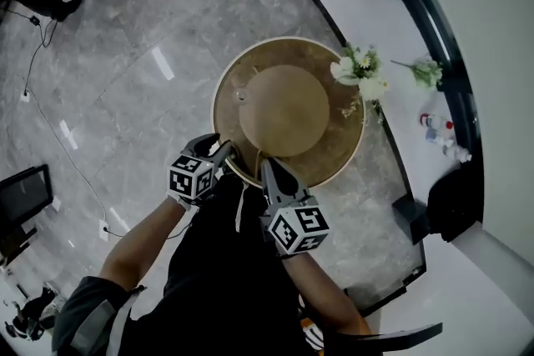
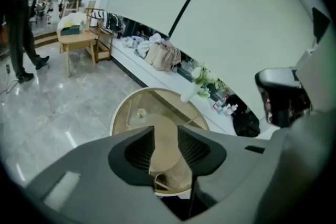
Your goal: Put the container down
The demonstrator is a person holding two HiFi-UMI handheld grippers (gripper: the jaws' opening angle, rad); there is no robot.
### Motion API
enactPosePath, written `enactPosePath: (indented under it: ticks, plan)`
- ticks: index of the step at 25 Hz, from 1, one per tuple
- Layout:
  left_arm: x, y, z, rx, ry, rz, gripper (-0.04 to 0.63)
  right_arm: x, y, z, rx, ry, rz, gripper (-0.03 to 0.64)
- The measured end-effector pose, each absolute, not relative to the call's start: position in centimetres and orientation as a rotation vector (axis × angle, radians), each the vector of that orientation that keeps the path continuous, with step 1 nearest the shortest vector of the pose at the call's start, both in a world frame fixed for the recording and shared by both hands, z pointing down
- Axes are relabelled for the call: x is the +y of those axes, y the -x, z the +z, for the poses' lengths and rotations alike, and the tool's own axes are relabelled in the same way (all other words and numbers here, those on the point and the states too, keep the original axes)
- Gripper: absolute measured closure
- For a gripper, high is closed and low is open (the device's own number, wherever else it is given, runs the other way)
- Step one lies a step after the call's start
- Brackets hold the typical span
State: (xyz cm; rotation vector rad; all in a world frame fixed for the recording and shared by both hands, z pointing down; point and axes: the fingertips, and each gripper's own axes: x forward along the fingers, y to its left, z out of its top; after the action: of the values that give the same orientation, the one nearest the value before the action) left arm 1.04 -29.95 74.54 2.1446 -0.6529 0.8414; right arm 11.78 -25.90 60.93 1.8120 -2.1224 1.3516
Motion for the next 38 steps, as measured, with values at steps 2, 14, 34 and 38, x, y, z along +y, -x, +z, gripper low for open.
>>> enactPosePath:
  ticks: [2, 14, 34, 38]
  plan:
    - [-30.7, -1.3, 71.2, -0.703, -2.161, 0.764, 0.469, -26.1, -11.9, 60.0, -2.141, -1.813, 1.336, 0.615]
    - [-27.9, -2.6, 55.6, -0.698, -2.257, 0.478, 0.588, -26.2, -11.9, 53.1, -2.277, -1.848, 1.218, 0.615]
    - [-28.7, -3.1, 39.1, -0.802, -2.421, 0.118, 0.588, -27.6, -10.4, 38.7, -2.514, -1.945, 0.81, 0.615]
    - [-29.2, -2.3, 36.9, -0.846, -2.452, 0.056, 0.588, -27.9, -9.8, 36.3, -2.562, -1.94, 0.68, 0.615]
